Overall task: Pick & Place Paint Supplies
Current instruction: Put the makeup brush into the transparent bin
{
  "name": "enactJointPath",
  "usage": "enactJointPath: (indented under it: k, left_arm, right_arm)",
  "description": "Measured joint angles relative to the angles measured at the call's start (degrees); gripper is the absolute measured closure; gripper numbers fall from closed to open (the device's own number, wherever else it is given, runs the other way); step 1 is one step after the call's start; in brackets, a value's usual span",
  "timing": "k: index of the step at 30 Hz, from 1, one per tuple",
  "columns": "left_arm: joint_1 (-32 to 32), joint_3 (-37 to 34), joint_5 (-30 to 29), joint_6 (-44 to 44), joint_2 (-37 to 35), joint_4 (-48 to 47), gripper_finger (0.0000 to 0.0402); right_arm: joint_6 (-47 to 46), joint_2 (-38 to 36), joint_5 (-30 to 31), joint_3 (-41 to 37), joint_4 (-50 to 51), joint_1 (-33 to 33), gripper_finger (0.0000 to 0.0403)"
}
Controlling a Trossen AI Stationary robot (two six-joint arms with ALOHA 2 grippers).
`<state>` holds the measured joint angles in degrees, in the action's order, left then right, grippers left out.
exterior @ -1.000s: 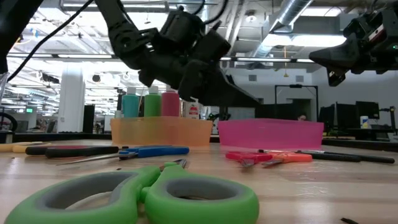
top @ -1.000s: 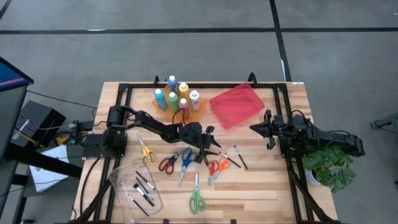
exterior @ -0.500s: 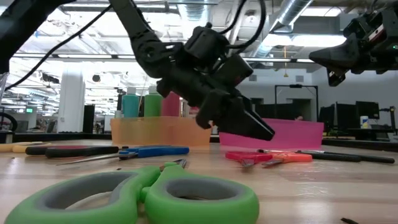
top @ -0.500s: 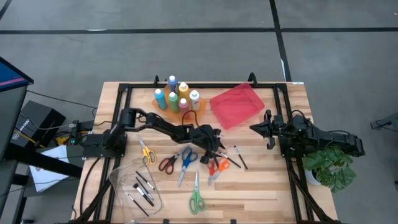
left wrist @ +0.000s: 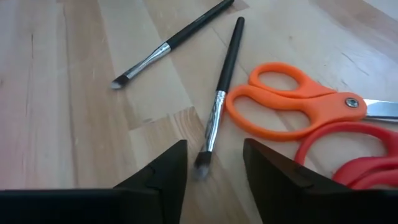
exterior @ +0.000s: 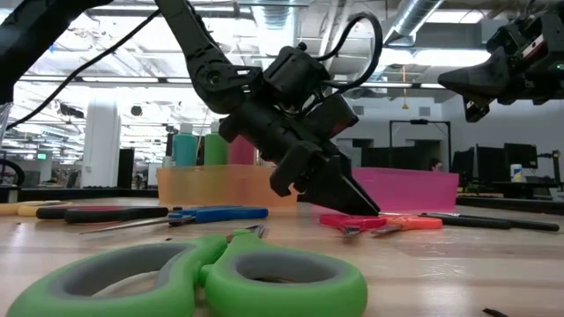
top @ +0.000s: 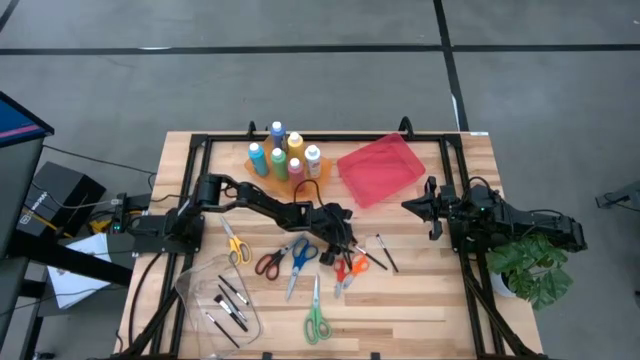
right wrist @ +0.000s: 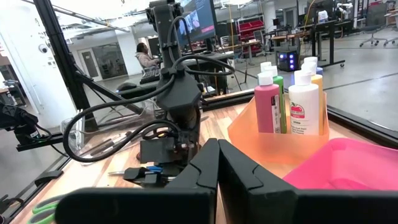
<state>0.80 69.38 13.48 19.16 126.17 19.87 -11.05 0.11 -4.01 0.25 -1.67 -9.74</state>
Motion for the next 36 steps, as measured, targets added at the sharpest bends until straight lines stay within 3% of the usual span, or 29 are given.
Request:
enactJointPath:
  k: [15,26,32,36]
  left_arm:
    - [-0.1,-0.1,-1.0,-1.6,0.0,0.4,0.0391]
    - [-1.0,-0.3,-1.5,-4.6,-1.8,-0.8,0.0398]
    - [-1.6,-0.2,-3.2,-6.0,-9.7,-7.2,0.0399]
    - [-2.7,-0.2,-3.8,-6.1,-18.3,-16.9,0.0400]
  right_arm:
    - [0.0,0.0,0.0,0.0,0.0,0.0,0.0403]
    - [0.0,0.0,0.0,0.0,0.0,0.0,0.0403]
    - [0.0,0.0,0.0,0.0,0.0,0.0,0.0403]
    - [0.0,0.0,0.0,0.0,0.0,0.0,0.0403]
